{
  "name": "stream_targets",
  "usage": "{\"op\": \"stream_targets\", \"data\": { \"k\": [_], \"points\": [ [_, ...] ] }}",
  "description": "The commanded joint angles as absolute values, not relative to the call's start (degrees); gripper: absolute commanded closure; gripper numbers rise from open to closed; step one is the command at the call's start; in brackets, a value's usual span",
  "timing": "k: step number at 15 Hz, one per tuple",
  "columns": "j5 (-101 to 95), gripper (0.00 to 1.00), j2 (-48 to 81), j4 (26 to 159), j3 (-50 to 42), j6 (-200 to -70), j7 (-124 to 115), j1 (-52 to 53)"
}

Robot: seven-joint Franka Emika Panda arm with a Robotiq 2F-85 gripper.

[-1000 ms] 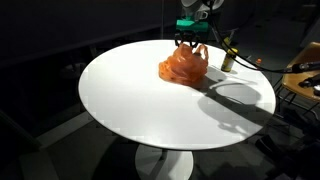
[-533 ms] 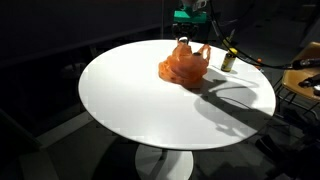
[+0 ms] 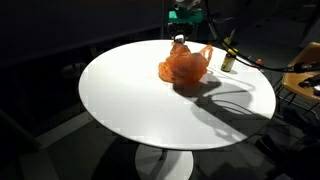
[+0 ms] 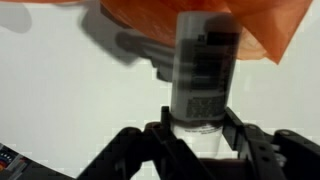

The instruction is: Put the white lotion bottle in the plastic bag

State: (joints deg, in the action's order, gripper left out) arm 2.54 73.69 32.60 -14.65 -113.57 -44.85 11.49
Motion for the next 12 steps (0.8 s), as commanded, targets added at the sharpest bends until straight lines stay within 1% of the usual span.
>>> {"op": "stream_targets", "data": {
  "k": [1,7,12],
  "points": [
    [0.6,0.73,71.0,36.2,-16.5,-114.0,-45.7,13.9],
    [0.1,0.73,66.4,42.5,-17.4,-114.0,-44.2,15.4],
    [0.1,0.73,59.1,53.9,-17.2,-116.2,-42.9,16.6]
  ]
}}
